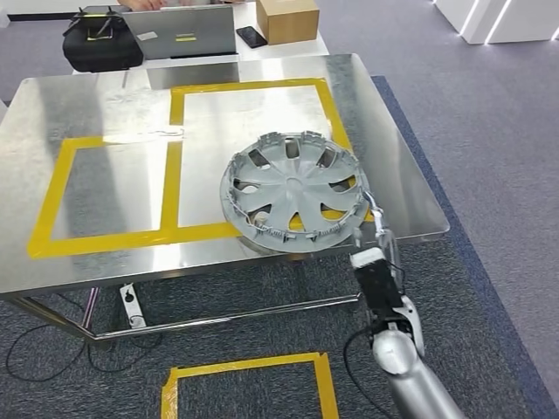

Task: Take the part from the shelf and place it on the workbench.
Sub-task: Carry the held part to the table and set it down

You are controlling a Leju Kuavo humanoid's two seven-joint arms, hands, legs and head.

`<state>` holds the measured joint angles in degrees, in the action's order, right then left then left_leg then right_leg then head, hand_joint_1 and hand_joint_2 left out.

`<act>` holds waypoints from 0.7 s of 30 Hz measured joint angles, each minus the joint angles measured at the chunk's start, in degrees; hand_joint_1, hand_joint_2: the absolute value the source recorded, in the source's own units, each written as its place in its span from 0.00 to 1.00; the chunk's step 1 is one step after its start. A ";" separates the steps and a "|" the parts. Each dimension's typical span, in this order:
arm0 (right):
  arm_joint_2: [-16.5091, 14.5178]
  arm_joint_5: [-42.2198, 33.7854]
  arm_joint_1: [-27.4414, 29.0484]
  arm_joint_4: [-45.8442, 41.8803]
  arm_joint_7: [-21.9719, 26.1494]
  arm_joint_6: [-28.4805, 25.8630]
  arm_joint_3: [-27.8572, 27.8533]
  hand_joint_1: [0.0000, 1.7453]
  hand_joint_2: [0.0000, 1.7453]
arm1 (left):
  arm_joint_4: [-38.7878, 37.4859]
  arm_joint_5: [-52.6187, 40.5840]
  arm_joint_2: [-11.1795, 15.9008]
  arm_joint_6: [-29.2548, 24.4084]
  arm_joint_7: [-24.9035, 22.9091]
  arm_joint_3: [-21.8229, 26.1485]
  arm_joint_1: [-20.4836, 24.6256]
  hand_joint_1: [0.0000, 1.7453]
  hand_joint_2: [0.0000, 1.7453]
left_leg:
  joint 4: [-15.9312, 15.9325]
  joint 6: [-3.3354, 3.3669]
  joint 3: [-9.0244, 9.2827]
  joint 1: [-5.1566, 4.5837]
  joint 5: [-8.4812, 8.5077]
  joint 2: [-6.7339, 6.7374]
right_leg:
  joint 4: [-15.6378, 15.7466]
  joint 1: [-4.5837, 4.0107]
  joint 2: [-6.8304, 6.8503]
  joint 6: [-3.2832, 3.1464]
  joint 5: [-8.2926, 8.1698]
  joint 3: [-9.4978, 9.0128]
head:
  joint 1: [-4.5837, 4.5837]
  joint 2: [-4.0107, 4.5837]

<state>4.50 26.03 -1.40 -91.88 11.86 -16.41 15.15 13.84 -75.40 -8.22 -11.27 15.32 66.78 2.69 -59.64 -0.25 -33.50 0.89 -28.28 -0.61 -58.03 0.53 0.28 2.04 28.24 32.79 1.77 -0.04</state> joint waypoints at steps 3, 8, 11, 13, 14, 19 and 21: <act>0.17 -6.38 7.75 -6.41 3.01 -0.70 -5.79 0.00 0.00 | 0.01 1.93 -0.31 0.37 0.54 1.72 -0.52 0.00 0.00 | 0.26 1.32 0.15 -0.02 0.03 0.00 | -1.05 0.28 -0.12 0.82 1.17 0.50 | 0.21 0.00; -1.99 -13.84 18.90 -13.74 7.62 3.80 -16.36 0.00 0.00 | 0.04 4.65 -1.09 0.31 3.18 4.61 -0.65 0.00 0.00 | 0.39 2.47 0.26 -0.31 -0.07 0.07 | -16.41 0.29 -0.22 1.10 7.98 8.07 | 0.46 0.00; -5.50 -12.33 24.03 -17.43 9.56 8.82 -23.08 0.00 0.00 | 0.10 6.40 -1.72 0.42 5.10 6.33 -0.69 0.00 0.00 | 0.38 2.51 0.52 -0.51 -0.21 0.03 | -9.94 0.15 -0.19 0.49 3.60 4.94 | 0.48 0.00; -8.11 -10.14 26.24 -19.67 10.66 12.55 -27.00 0.00 0.00 | 0.21 7.17 -2.13 0.35 5.69 7.44 -0.68 0.00 0.00 | 0.28 2.17 0.68 -0.74 -0.37 0.06 | -2.55 -0.08 -0.13 0.14 1.13 0.97 | 0.44 0.00; -9.38 -9.01 27.13 -20.63 11.09 14.12 -28.61 0.00 0.00 | 0.26 7.37 -2.28 0.18 5.81 7.87 -0.65 0.00 0.00 | 0.24 1.91 0.73 -0.82 -0.38 0.09 | -0.75 -0.20 -0.13 0.05 0.74 -0.10 | 0.41 0.00; -14.81 -5.13 30.69 -24.14 13.07 19.07 -34.34 0.00 0.00 | 0.52 7.98 -2.72 -1.14 6.09 9.43 -0.52 0.00 1.00 | -1.85 0.42 0.25 -0.69 -2.51 0.19 | 0.24 0.04 0.01 -0.96 -0.14 -0.45 | 0.23 0.00; -16.22 -4.43 31.34 -25.06 13.57 20.09 -35.43 0.00 0.00 | 0.62 8.02 -2.77 -1.62 6.39 9.78 -0.47 0.00 1.00 | -8.06 -0.13 -1.82 -0.52 -6.97 0.25 | 0.31 0.12 0.11 -1.40 -0.50 -0.09 | 0.07 0.00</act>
<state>-11.72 21.60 29.95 -116.94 25.43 3.68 -20.28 14.45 -67.37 -10.99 -12.90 21.71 76.56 2.21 -67.70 -0.38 -35.31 0.37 -35.26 -0.36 -57.72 0.65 0.39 0.64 27.74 32.70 1.84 -0.04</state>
